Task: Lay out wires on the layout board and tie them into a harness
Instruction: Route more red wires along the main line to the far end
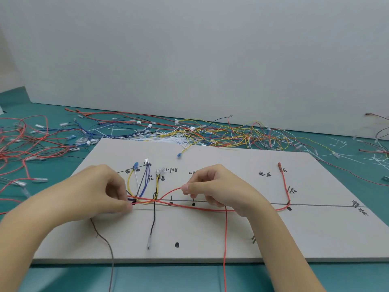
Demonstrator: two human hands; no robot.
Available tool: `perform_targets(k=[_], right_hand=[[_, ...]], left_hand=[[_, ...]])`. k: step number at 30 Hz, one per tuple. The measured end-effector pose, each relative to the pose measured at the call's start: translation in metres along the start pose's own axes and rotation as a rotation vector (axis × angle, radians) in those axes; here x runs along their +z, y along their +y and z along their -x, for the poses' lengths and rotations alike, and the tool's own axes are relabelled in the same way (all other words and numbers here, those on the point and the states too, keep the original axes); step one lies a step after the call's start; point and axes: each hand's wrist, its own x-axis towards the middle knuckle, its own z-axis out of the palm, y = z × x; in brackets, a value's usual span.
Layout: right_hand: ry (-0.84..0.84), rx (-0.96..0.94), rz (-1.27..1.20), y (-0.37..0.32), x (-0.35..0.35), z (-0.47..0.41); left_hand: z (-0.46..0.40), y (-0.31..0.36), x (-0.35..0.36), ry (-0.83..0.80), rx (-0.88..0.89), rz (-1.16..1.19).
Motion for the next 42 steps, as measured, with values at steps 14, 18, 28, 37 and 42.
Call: perform_targets(k=[14,18,28,37,42], right_hand=[[-0.033,0.012,0.026,0.000,0.002,0.001],[-0.063,0.021,0.029,0.000,0.003,0.002],[-0.133,0.077,0.112,-0.001,0.001,0.003],[-0.098,0.091,0.095,-0.001,-0.005,0.006],[-0.002,0.061,0.073,-0.002,-0.005,0.004]], left_hand=[[-0.011,0.006,0.005,0.113,0.085,0.164],[-0.013,0.003,0.007,0.119,0.094,0.166],[-0.013,0.006,0.016,0.131,0.159,0.153],[-0.019,0.016,0.035,0.234,0.175,-0.050],[-0.026,0.013,0.030,0.149,0.172,0.040]])
